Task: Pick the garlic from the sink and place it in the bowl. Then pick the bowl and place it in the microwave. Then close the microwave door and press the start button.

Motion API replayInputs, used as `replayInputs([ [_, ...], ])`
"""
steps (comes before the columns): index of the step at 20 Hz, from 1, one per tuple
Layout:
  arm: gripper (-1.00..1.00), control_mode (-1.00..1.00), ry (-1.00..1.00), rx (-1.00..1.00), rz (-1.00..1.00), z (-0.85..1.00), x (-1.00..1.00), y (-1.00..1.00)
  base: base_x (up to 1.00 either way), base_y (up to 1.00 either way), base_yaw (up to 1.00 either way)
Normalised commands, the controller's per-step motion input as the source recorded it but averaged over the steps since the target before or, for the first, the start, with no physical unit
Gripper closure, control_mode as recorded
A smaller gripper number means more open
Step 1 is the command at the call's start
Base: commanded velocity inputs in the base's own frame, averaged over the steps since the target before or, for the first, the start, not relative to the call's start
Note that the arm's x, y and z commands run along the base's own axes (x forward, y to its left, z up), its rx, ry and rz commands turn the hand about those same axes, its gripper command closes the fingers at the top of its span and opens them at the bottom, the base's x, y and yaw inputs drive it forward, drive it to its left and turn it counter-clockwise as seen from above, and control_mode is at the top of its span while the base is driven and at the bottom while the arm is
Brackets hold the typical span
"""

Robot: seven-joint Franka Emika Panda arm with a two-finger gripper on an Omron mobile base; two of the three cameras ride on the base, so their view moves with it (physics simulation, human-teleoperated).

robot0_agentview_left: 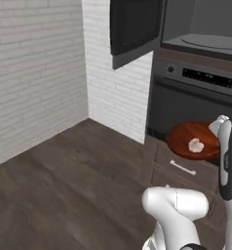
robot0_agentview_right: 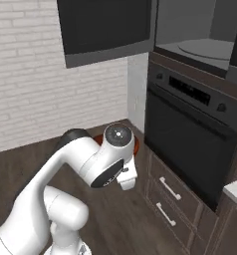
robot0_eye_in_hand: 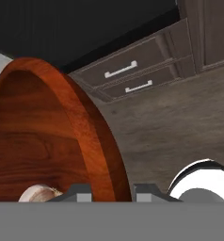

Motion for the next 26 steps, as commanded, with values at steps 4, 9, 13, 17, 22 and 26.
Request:
replayInputs([
  [4, 1.00, 1.00, 0.00, 0.00, 0.00, 0.00, 0.00, 0.00, 0.61, 0.50, -0.65],
  [9, 1.00, 1.00, 0.00, 0.00, 0.00, 0.00, 0.00, 0.00, 0.55, 0.57, -0.66],
  [13, 1.00, 1.00, 0.00, 0.00, 0.00, 0.00, 0.00, 0.00, 0.67, 0.39, -0.60],
  [17, 1.00, 1.00, 0.00, 0.00, 0.00, 0.00, 0.00, 0.00, 0.75, 0.10, -0.48],
  [22, 1.00, 1.00, 0.00, 0.00, 0.00, 0.00, 0.00, 0.00, 0.75, 0.18, -0.29],
  [26, 1.00, 1.00, 0.00, 0.00, 0.00, 0.00, 0.00, 0.00, 0.29, 0.48, -0.10],
])
